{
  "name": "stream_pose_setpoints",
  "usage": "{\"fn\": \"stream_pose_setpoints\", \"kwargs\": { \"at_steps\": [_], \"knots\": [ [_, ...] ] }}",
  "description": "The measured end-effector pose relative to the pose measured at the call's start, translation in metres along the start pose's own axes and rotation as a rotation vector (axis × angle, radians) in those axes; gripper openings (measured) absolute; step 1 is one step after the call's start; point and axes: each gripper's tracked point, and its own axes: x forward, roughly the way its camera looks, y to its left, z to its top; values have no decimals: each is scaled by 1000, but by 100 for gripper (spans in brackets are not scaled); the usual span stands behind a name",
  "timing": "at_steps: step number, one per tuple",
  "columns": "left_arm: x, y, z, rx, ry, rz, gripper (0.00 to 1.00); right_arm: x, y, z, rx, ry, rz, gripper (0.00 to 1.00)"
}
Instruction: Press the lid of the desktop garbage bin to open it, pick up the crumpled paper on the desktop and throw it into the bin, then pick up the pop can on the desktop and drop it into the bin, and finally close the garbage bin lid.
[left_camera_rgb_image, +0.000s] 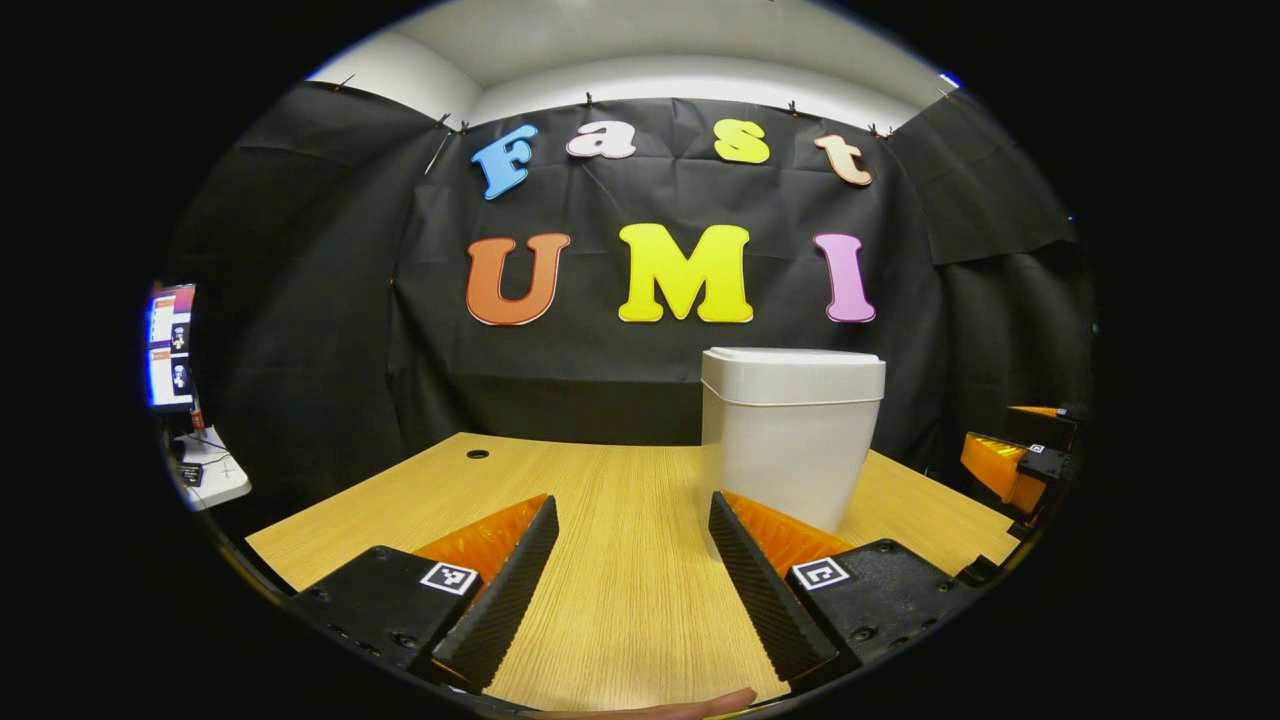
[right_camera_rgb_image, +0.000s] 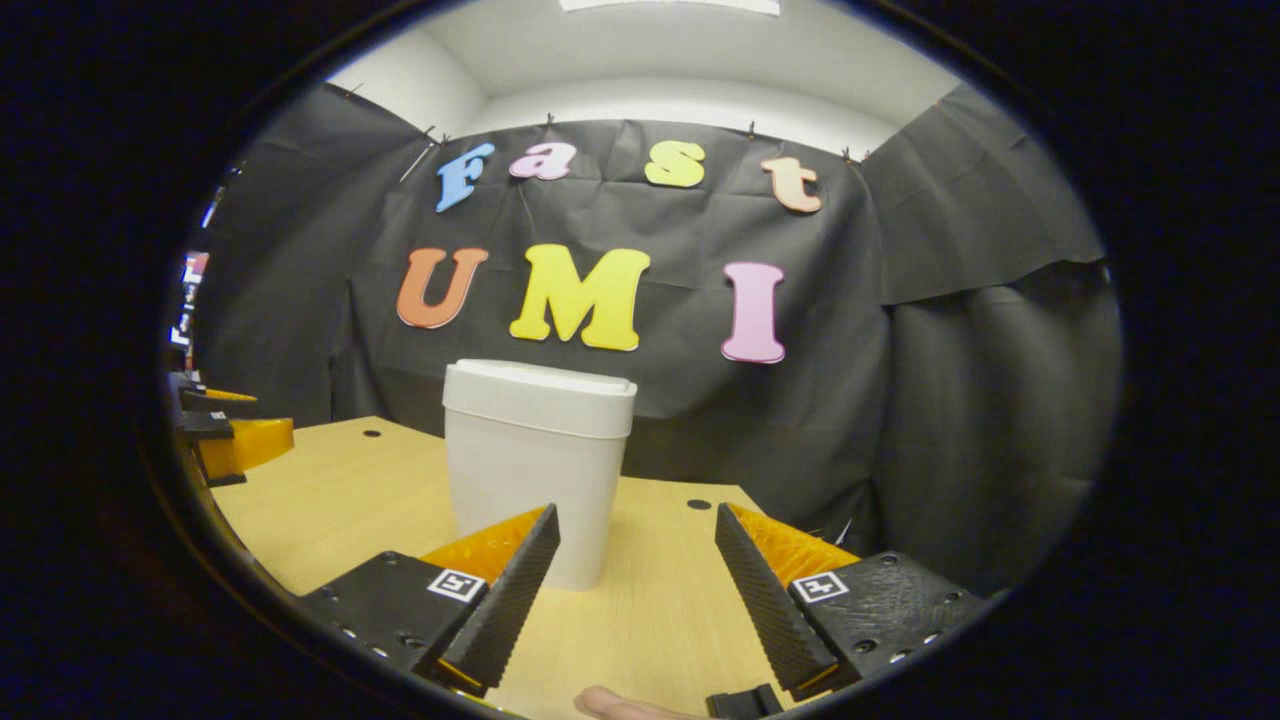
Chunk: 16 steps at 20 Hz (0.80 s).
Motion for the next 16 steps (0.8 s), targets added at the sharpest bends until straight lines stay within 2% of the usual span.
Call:
{"fn": "stream_pose_setpoints", "kwargs": {
  "at_steps": [16],
  "knots": [
    [-2, 2, 7, 17, -24, 7, 98, -5, 19, -15, 34, 65, 58, 95]
  ]
}}
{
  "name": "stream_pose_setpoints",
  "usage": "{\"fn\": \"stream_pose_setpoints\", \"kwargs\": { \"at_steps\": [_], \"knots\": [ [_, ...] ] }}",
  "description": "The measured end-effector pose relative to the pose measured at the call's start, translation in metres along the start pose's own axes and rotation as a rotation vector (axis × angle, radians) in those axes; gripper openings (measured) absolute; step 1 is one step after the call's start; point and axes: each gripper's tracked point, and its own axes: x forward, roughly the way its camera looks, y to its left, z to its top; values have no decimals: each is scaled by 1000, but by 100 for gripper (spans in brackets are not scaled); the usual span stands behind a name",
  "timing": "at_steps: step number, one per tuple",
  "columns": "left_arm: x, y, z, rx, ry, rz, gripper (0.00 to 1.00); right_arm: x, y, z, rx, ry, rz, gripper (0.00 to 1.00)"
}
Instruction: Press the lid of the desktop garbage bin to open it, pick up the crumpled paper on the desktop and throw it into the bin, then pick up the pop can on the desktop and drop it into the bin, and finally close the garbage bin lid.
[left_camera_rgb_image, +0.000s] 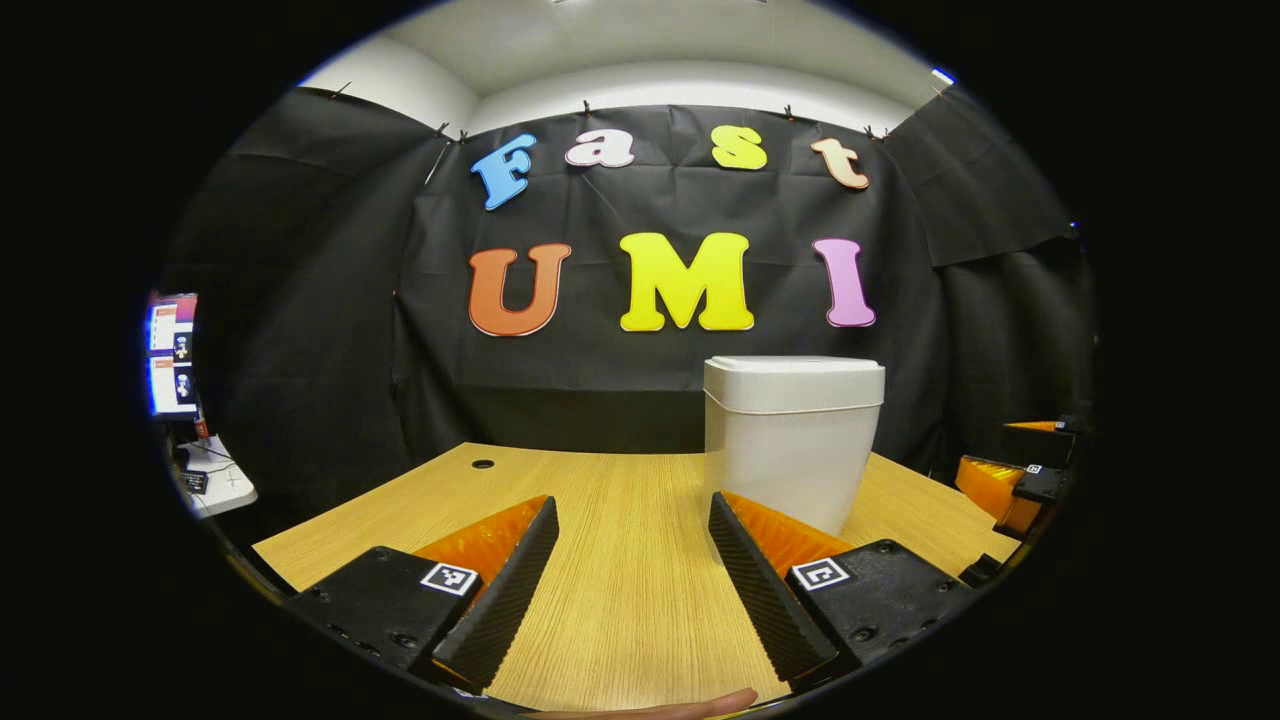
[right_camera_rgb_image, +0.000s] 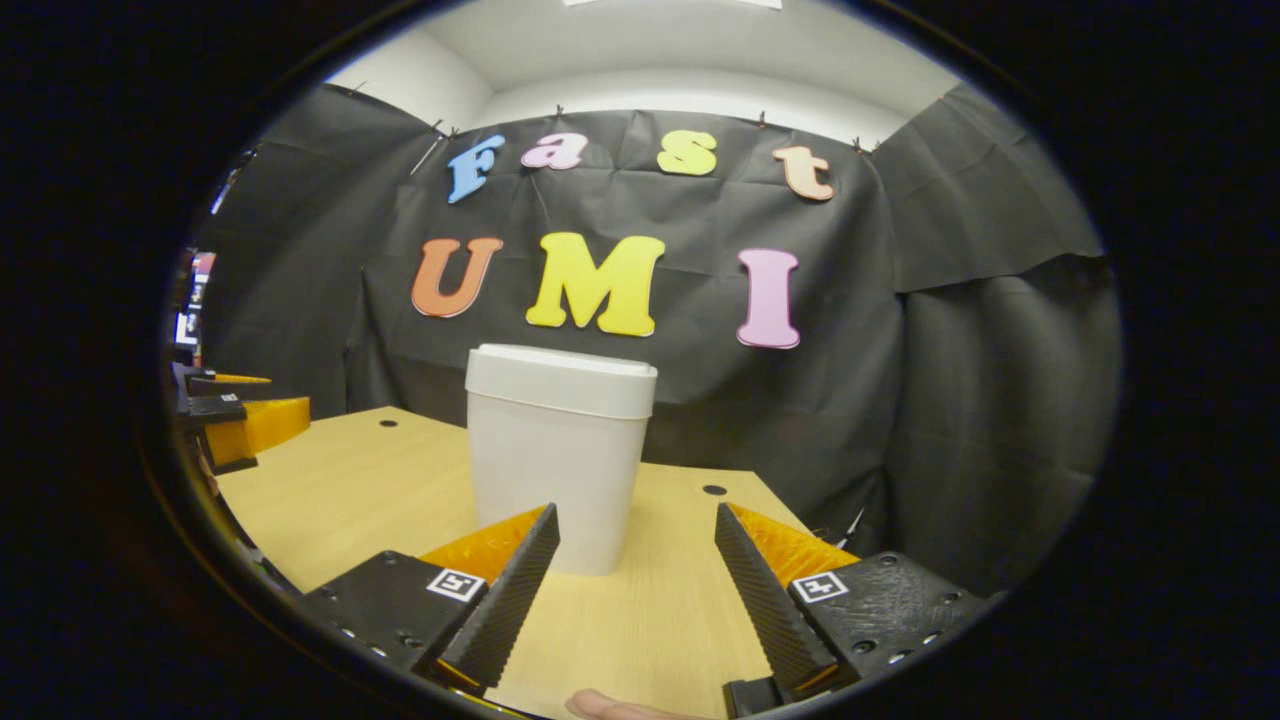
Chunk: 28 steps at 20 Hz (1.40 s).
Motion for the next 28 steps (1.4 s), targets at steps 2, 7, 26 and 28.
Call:
{"fn": "stream_pose_setpoints", "kwargs": {
  "at_steps": [2, 7, 26, 28],
  "knots": [
    [-1, 1, -1, 1, 2, 0, 98, 1, -2, -3, 4, 8, -5, 98],
    [-1, -1, -1, 2, 3, -4, 98, 2, -4, -7, 7, 18, -7, 98],
    [1, -3, -4, 8, 12, -4, 98, 7, 1, -18, -4, 40, 0, 96],
    [1, -3, -3, 8, 10, -4, 98, 6, 2, -19, -6, 41, 1, 96]
  ]
}}
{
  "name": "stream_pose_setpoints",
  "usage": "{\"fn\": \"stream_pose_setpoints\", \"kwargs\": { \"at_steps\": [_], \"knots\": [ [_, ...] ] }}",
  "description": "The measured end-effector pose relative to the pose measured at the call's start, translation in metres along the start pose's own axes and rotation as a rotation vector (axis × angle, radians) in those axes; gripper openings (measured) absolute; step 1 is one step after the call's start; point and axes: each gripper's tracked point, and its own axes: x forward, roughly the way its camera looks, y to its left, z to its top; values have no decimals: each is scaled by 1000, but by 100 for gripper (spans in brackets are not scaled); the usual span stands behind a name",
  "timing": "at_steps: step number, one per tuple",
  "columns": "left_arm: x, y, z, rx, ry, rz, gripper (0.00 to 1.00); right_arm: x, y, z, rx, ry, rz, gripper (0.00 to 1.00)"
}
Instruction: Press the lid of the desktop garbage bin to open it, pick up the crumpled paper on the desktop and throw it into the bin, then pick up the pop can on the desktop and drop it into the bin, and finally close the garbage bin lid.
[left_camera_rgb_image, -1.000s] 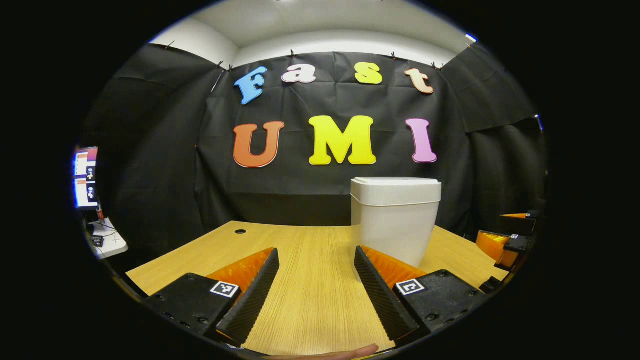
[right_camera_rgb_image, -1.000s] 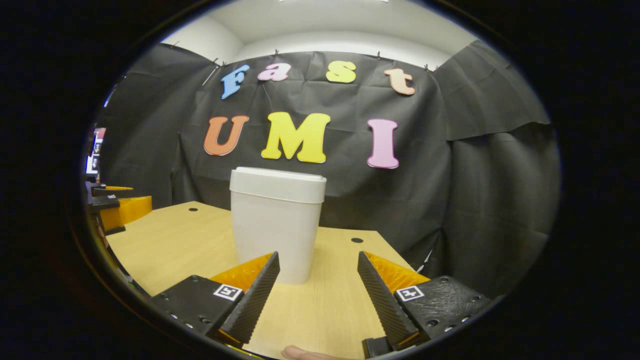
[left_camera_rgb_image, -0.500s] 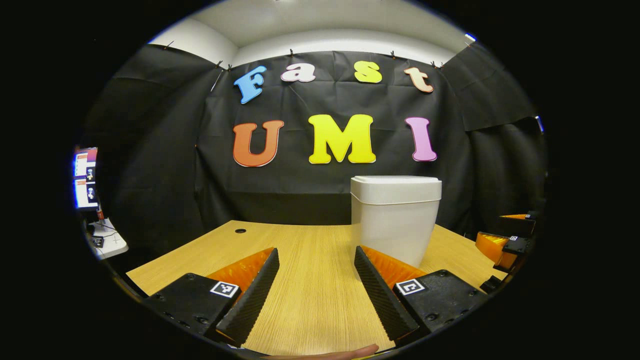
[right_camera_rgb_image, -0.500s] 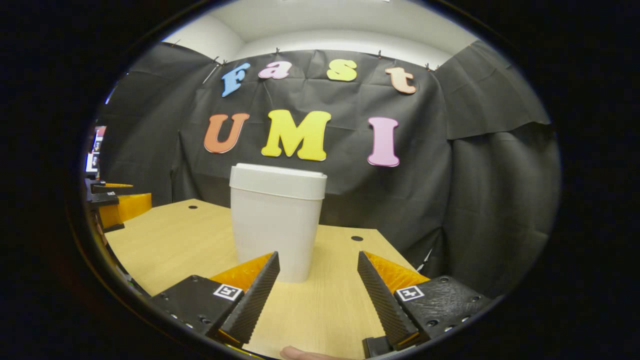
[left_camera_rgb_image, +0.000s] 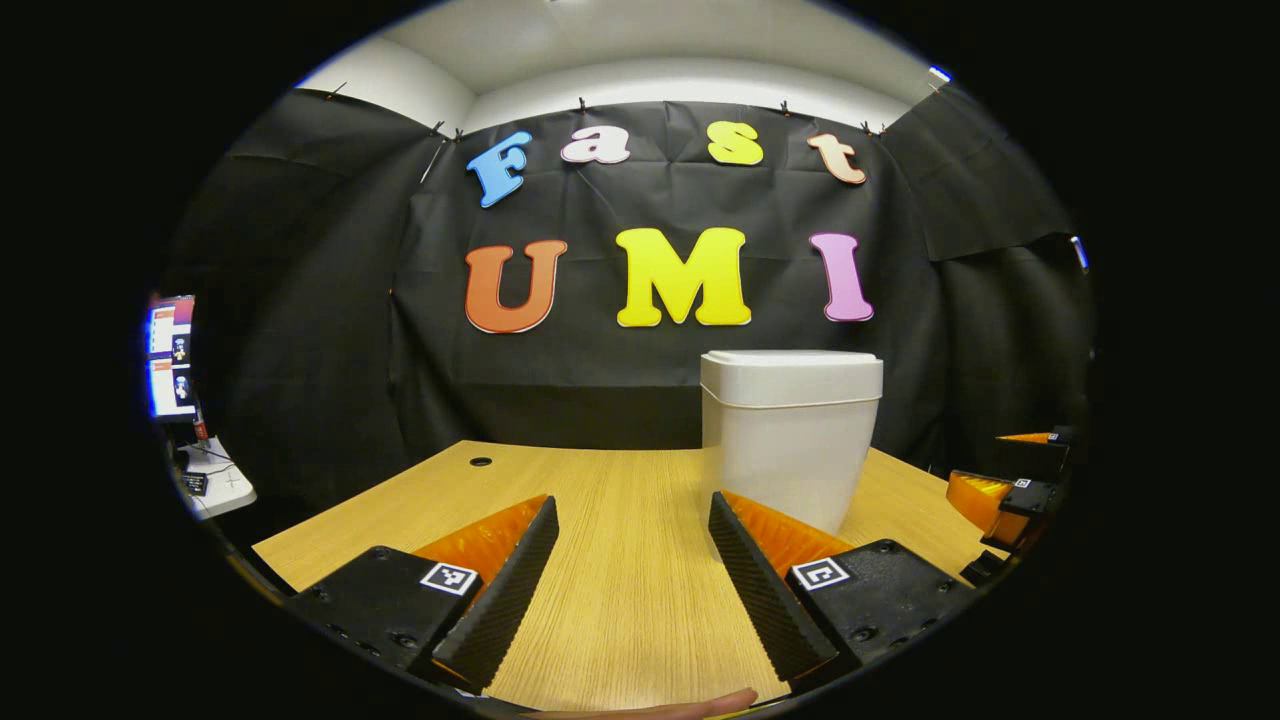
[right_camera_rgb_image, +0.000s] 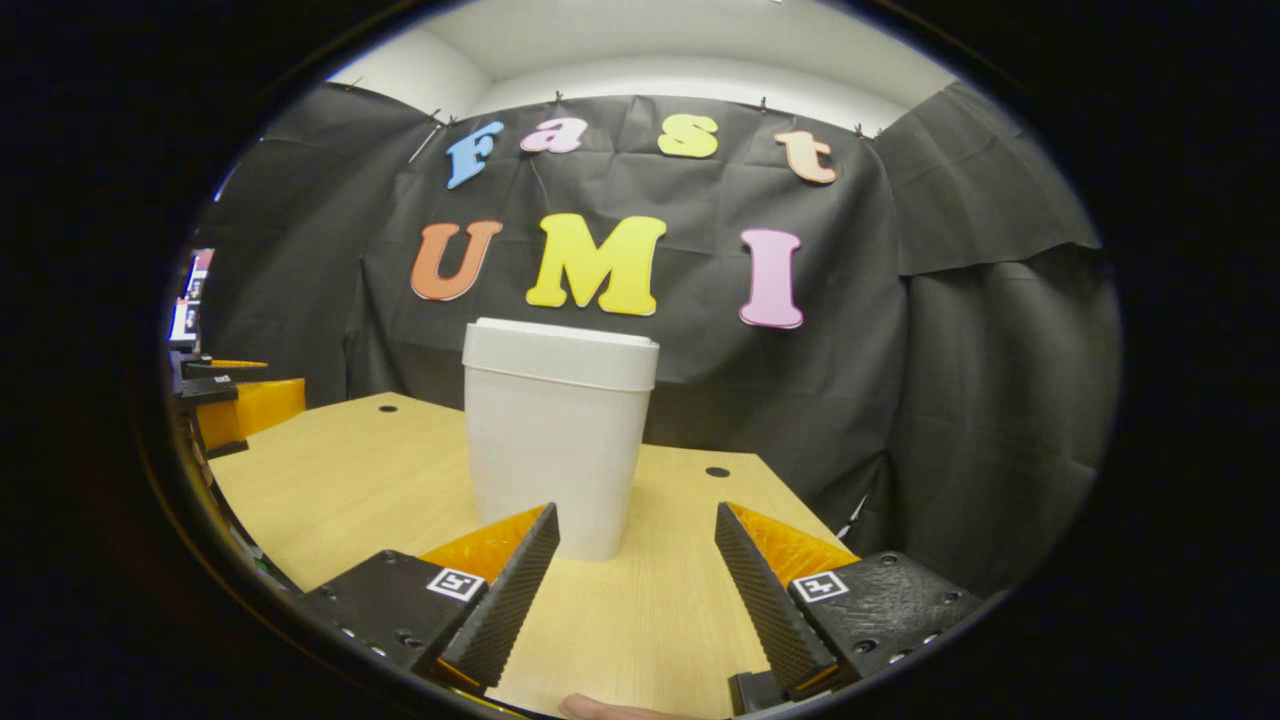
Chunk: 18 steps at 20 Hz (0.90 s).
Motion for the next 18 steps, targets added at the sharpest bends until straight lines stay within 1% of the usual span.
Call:
{"fn": "stream_pose_setpoints", "kwargs": {
  "at_steps": [9, 10, 13, 14, 18],
  "knots": [
    [1, 0, -1, 4, 3, 2, 98, 3, 1, -4, -3, 6, 0, 95],
    [1, 0, -1, 4, 4, 2, 98, 3, 1, -5, -4, 8, 0, 97],
    [0, -1, -2, 5, 5, 1, 98, 3, 1, -8, -5, 14, 0, 98],
    [0, -1, -2, 5, 6, 2, 98, 4, 1, -8, -4, 15, 0, 96],
    [1, 0, -3, 6, 10, 4, 98, 3, 2, -9, -4, 17, 2, 95]
  ]
}}
